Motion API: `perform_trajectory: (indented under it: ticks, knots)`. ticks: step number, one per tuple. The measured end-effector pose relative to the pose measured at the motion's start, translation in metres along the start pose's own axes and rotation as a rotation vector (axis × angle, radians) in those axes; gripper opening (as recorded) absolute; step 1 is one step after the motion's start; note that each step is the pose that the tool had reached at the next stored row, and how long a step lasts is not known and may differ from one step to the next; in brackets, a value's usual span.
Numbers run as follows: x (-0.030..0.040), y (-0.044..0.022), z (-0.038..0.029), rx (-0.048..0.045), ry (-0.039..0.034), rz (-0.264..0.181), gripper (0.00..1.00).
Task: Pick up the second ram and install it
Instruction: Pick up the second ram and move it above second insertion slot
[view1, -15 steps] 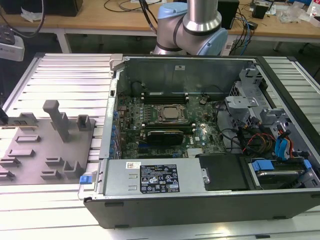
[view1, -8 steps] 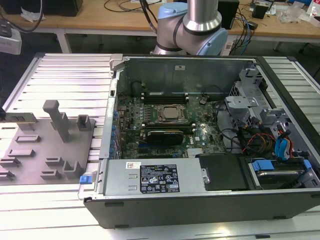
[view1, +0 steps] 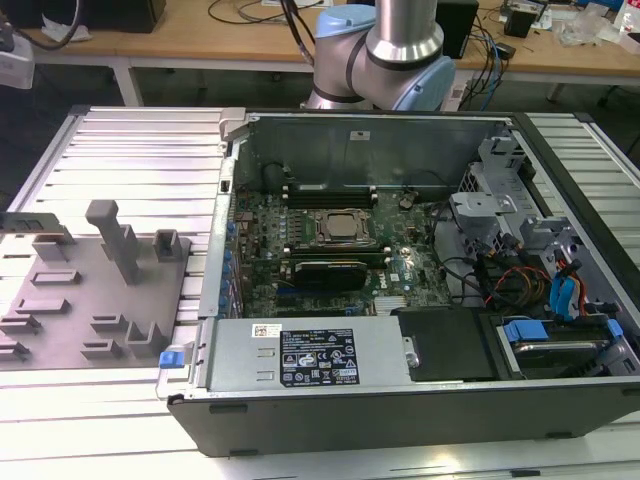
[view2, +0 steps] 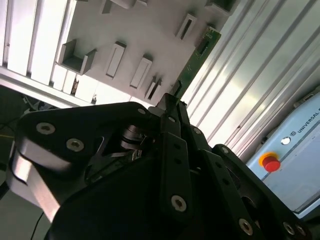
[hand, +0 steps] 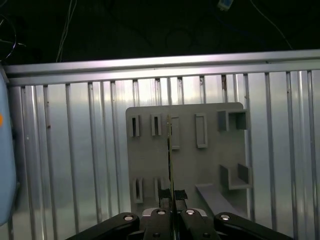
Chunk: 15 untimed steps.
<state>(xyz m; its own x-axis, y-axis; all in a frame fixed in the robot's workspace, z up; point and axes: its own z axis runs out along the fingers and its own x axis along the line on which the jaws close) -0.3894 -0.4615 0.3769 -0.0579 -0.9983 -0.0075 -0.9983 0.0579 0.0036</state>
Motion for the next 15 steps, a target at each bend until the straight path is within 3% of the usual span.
perform_trajectory:
  ticks: [4, 12, 13, 15]
  knots:
    - [-0.0009, 0.0001, -0.0058, 0.0000, 0.0005, 0.000, 0.13]
    - [-0.0043, 0.0003, -0.0253, 0.0002, 0.0023, 0.000, 0.13]
    - [-0.0051, 0.0004, -0.0295, 0.0001, 0.0025, 0.000, 0.13]
    - [-0.0099, 0.0007, -0.0511, 0.0001, 0.0036, 0.000, 0.13]
